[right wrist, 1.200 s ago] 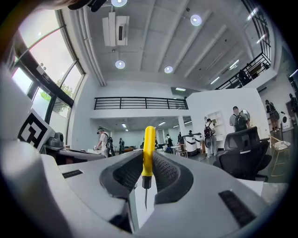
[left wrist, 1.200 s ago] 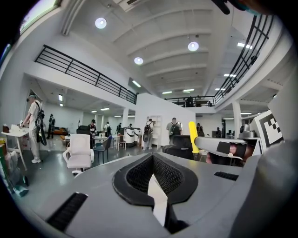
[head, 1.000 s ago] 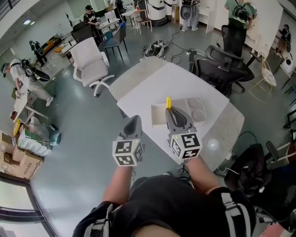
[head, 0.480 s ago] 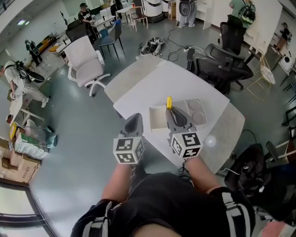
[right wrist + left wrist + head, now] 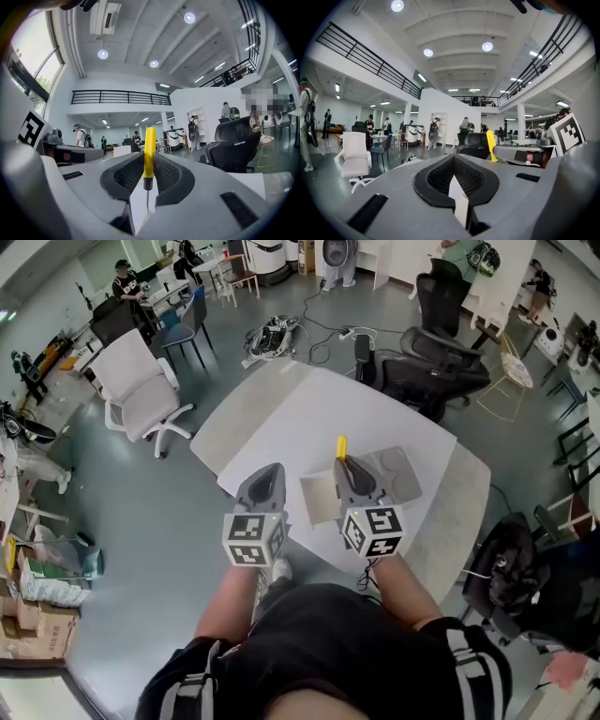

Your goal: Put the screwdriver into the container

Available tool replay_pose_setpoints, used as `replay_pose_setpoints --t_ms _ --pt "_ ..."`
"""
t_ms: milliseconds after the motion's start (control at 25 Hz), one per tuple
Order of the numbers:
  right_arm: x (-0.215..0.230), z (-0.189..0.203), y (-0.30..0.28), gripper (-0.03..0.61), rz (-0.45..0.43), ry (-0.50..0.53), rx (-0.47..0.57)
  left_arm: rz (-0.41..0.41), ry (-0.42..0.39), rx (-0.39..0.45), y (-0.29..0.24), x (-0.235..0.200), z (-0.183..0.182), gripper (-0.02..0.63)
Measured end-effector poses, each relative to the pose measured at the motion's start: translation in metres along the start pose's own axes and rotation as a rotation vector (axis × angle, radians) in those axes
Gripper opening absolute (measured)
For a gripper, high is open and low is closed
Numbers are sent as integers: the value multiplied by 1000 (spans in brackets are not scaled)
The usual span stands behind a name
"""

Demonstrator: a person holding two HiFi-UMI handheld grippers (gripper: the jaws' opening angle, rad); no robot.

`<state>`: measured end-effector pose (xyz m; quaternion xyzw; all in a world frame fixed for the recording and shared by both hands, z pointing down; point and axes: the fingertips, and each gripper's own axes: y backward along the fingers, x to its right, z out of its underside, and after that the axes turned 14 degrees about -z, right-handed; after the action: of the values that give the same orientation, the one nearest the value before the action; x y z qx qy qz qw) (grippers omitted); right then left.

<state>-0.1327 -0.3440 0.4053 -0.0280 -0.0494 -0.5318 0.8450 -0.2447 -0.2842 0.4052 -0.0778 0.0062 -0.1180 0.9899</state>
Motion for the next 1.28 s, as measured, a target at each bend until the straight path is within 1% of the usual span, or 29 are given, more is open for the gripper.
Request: replay_pose_setpoints --t_ms 160,320,600,720,840,1000,1120,1280 --pt "7 16 -23 63 86 -26 -24 81 -16 -4 -30 -19 4 6" --pt "14 34 -40 63 129 -48 -64 154 -19 -12 -53 -25 15 6" --pt "20 77 -50 63 195 -120 -202 267 -5 -75 -74 -27 34 6" --pt "22 99 -59 63 206 -189 -246 306 -6 -116 -83 -30 43 6" --pt "27 126 -62 63 231 -254 -287 346 -15 -134 -88 -27 52 6" --pt "33 154 -65 63 272 -271 -344 381 -33 -150 -97 -27 62 6" --pt "35 176 -66 63 300 -288 -387 387 -36 -165 -104 -30 68 6" --pt "33 209 -62 63 324 -335 -459 396 -36 -189 -109 -37 78 6"
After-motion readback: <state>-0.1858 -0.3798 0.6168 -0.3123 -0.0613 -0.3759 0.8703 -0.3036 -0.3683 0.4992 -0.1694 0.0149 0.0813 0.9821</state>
